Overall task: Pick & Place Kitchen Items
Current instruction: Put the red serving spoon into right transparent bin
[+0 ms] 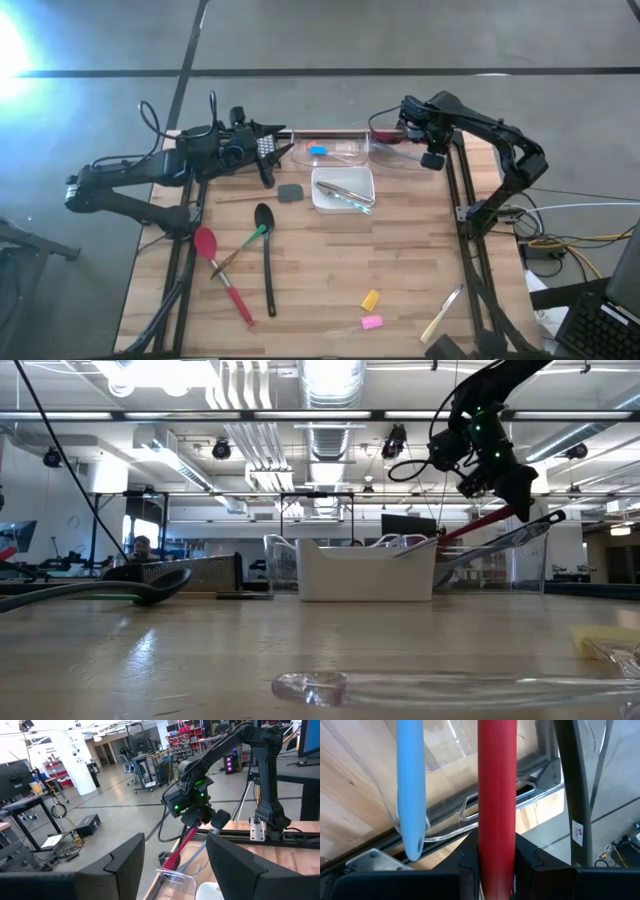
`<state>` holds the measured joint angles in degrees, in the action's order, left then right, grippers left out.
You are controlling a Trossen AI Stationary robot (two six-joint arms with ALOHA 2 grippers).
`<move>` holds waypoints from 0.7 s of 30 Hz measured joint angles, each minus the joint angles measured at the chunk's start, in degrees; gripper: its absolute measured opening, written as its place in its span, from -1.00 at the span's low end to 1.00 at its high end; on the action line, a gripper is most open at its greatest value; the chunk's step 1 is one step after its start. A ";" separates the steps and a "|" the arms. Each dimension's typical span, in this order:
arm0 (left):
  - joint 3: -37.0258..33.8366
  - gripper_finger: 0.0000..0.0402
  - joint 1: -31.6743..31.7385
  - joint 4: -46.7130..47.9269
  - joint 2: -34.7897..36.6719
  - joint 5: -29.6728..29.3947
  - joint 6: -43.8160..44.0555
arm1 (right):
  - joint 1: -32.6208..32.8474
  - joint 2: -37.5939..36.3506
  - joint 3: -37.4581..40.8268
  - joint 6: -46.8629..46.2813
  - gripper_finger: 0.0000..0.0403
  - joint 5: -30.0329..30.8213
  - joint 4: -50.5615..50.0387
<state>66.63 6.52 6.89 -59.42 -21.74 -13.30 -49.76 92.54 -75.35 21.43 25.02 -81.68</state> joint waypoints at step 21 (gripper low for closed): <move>0.00 0.09 0.00 -0.49 0.00 0.02 0.02 | -2.67 4.63 0.56 -6.20 -0.52 -2.57 -0.62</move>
<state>66.63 6.52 6.39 -59.42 -21.71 -13.28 -52.42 97.16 -74.78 15.24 22.45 -82.30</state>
